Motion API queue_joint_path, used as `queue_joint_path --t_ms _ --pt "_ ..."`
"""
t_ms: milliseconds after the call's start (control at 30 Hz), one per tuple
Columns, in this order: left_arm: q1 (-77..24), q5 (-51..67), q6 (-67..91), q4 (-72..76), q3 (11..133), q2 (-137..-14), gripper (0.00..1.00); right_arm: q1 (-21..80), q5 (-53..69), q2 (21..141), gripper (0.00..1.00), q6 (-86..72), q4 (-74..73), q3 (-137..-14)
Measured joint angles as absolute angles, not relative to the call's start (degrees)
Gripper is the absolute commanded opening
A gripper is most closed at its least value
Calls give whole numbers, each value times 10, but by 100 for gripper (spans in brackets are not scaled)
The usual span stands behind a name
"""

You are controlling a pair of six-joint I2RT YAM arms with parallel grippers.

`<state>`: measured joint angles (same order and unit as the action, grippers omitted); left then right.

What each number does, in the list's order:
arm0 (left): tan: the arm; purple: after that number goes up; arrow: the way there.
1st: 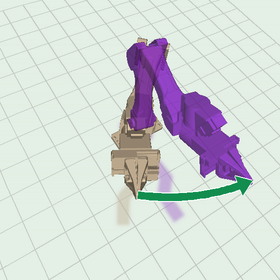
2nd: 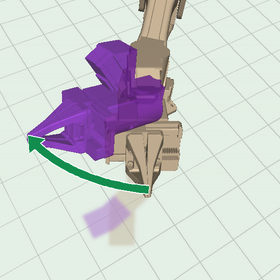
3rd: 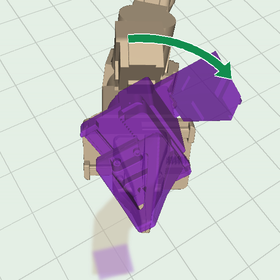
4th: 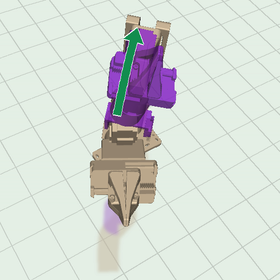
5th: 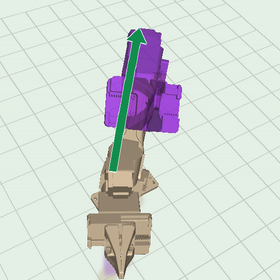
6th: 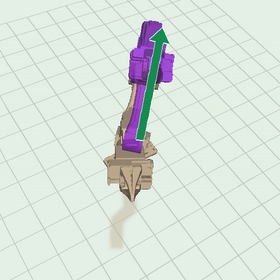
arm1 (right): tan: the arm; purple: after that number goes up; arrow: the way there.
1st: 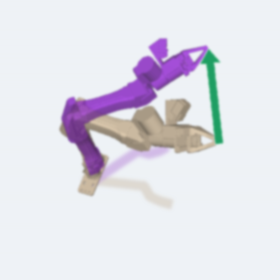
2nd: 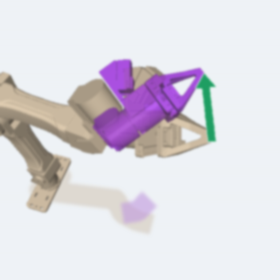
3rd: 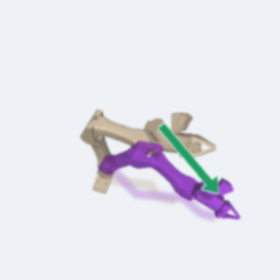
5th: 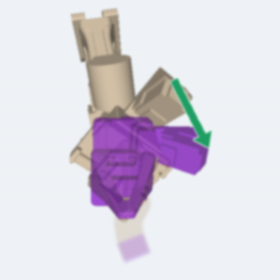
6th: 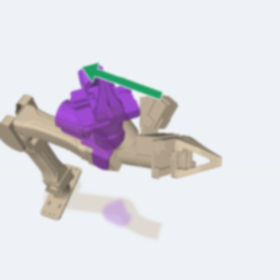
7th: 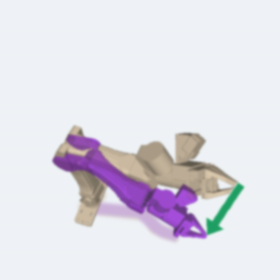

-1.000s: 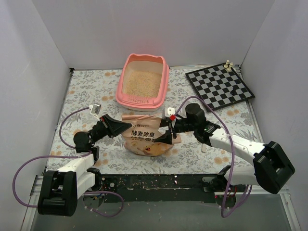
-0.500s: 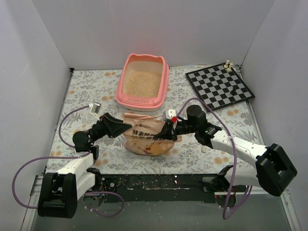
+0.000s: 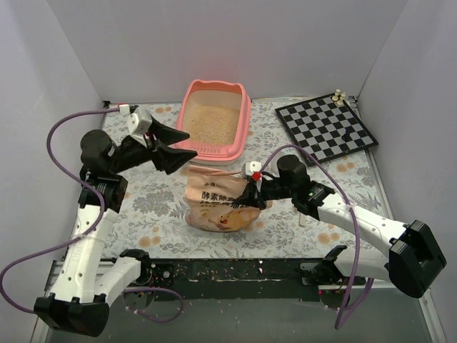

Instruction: Fill the litter box with clean litter

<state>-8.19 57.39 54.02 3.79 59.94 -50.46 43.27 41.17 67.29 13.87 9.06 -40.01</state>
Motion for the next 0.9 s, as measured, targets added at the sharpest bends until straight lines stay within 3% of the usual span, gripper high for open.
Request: queue_joint_path --t_ms 400,700,900 --pt "-168 583 328 -222 708 -729 74 468 372 634 1 210 -17 -415" --pt "-294 551 232 -370 791 -782 76 470 368 629 1 224 -30 -419" --pt "-318 500 207 -435 791 -796 77 470 365 621 1 228 -38 -419"
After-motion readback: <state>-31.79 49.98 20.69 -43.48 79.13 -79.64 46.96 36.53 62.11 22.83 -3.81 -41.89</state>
